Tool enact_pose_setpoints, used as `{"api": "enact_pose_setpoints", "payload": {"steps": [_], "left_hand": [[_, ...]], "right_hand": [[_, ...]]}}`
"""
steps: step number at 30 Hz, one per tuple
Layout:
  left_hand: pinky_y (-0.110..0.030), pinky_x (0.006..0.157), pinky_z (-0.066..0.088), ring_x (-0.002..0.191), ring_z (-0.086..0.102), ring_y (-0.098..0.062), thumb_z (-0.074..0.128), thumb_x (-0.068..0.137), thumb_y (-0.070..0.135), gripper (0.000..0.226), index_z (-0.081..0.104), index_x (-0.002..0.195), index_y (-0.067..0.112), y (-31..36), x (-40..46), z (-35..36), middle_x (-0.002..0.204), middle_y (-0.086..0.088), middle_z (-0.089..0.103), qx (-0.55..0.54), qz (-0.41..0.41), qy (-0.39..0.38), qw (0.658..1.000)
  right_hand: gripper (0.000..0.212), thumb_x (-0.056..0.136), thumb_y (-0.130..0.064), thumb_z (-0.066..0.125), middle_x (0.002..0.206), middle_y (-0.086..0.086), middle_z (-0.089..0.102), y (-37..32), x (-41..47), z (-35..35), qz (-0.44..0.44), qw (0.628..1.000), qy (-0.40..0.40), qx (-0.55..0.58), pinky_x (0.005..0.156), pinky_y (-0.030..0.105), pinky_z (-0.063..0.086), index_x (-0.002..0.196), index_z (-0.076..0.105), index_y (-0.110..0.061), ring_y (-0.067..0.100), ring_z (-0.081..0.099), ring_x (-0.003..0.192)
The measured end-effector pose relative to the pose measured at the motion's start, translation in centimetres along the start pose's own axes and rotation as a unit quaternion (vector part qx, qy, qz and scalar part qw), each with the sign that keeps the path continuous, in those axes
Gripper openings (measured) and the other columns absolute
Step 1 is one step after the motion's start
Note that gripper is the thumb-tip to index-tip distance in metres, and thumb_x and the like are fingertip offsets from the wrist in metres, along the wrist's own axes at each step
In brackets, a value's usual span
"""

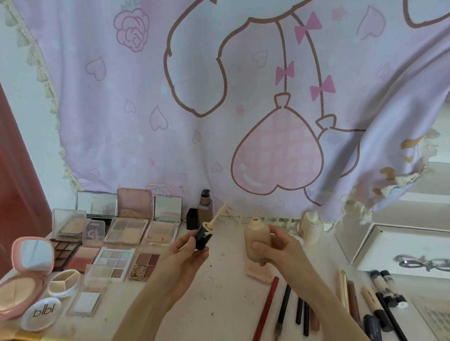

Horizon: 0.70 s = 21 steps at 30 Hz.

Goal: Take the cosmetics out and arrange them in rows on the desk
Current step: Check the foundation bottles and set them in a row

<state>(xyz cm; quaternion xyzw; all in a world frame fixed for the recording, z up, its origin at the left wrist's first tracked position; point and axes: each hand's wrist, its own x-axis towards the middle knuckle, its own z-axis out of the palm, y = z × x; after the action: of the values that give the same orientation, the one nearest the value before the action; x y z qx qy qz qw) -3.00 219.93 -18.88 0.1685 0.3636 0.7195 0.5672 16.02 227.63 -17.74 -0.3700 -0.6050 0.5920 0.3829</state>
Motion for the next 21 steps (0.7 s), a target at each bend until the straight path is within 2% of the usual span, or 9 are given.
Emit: {"api": "enact_pose_setpoints", "payload": {"steps": [2, 7, 13, 17, 21], "left_hand": [[-0.023, 0.057, 0.055, 0.066, 0.057, -0.021, 0.039, 0.095, -0.001, 0.017, 0.056, 0.091, 0.000, 0.0, 0.2, 0.0, 0.087, -0.012, 0.063, 0.021, 0.005, -0.001, 1.000], [-0.020, 0.062, 0.053, 0.062, 0.061, -0.014, 0.043, 0.094, 0.004, 0.016, 0.058, 0.101, 0.002, 1.9, 1.1, 1.0, 0.094, -0.012, 0.063, 0.166, 0.067, -0.041, 0.983], [-0.015, 0.065, 0.051, 0.067, 0.063, -0.008, 0.048, 0.094, 0.009, 0.017, 0.063, 0.096, 0.018, 4.8, 0.8, 2.3, 0.087, 0.004, 0.069, 0.367, 0.164, -0.050, 0.914], [-0.012, 0.065, 0.051, 0.063, 0.062, -0.002, 0.048, 0.094, 0.009, 0.015, 0.060, 0.102, 0.014, 5.2, 0.6, 2.1, 0.088, 0.001, 0.067, 0.408, 0.177, -0.039, 0.895], [-0.014, 0.069, 0.052, 0.064, 0.062, -0.001, 0.049, 0.094, 0.010, 0.016, 0.060, 0.098, 0.020, 5.3, 0.7, 1.9, 0.088, 0.002, 0.067, 0.436, 0.185, -0.037, 0.880]], "right_hand": [[0.035, 0.080, -0.003, 0.069, 0.100, 0.012, 0.066, 0.2, 0.3, 0.1, 0.000, 1.000, -0.004, -0.013, 0.059, 0.024, 0.049, 0.110, 0.060, -0.018, 0.017, 0.059, 0.075], [0.034, 0.078, -0.005, 0.071, 0.103, 0.011, 0.066, 0.9, 0.7, 1.0, 0.005, 1.000, -0.017, -0.026, 0.061, 0.025, 0.050, 0.107, 0.061, -0.020, 0.019, 0.061, 0.080], [0.033, 0.078, -0.004, 0.071, 0.102, 0.009, 0.067, 1.1, 0.6, 1.4, 0.002, 1.000, -0.009, -0.001, 0.064, 0.027, 0.052, 0.106, 0.062, -0.021, 0.022, 0.061, 0.084], [0.033, 0.079, -0.004, 0.070, 0.100, 0.008, 0.068, 0.7, 0.3, 1.3, -0.004, 1.000, -0.004, 0.001, 0.064, 0.027, 0.052, 0.105, 0.063, -0.021, 0.020, 0.062, 0.083], [0.033, 0.079, -0.003, 0.070, 0.096, 0.004, 0.068, 0.4, 0.1, 1.1, -0.006, 1.000, 0.008, 0.013, 0.061, 0.023, 0.050, 0.105, 0.062, -0.021, 0.015, 0.062, 0.080]]}}
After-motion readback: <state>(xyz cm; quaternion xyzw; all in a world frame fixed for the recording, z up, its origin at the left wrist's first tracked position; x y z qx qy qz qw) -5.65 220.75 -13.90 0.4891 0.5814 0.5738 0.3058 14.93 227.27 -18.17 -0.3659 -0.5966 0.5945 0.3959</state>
